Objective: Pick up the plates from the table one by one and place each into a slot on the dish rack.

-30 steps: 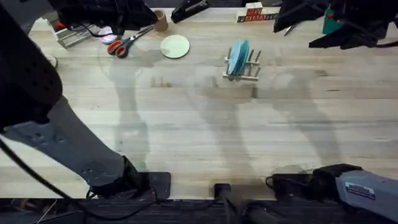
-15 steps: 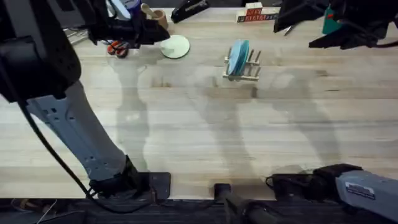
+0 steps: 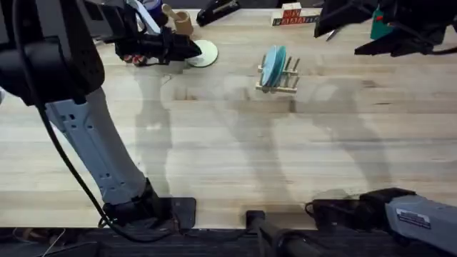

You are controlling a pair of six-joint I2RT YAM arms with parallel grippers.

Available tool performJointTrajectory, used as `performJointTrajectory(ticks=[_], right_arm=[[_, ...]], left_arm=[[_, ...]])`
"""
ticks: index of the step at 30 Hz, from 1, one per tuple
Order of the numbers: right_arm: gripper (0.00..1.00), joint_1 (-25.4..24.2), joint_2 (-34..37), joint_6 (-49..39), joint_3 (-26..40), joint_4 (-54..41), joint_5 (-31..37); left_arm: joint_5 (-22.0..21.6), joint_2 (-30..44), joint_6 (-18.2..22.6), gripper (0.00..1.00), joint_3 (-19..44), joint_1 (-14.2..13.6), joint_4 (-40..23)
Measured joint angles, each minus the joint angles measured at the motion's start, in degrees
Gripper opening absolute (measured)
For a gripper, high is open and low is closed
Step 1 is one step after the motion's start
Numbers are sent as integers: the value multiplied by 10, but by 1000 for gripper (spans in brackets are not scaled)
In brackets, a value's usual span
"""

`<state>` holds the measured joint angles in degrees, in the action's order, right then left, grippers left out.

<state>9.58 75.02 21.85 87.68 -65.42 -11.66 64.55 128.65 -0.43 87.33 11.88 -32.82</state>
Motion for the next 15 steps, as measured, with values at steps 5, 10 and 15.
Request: performJointTrajectory(ticks=[5, 10, 15], right_arm=[[995, 0, 0, 0, 0, 0, 0], [996, 0, 0, 0, 0, 0, 0], [995, 0, 0, 0, 0, 0, 0]], left_arm=[[0, 1, 0, 41, 0, 3, -5], [-5, 1, 0, 40, 0, 11, -6], [-19, 1, 0, 40, 0, 12, -6]])
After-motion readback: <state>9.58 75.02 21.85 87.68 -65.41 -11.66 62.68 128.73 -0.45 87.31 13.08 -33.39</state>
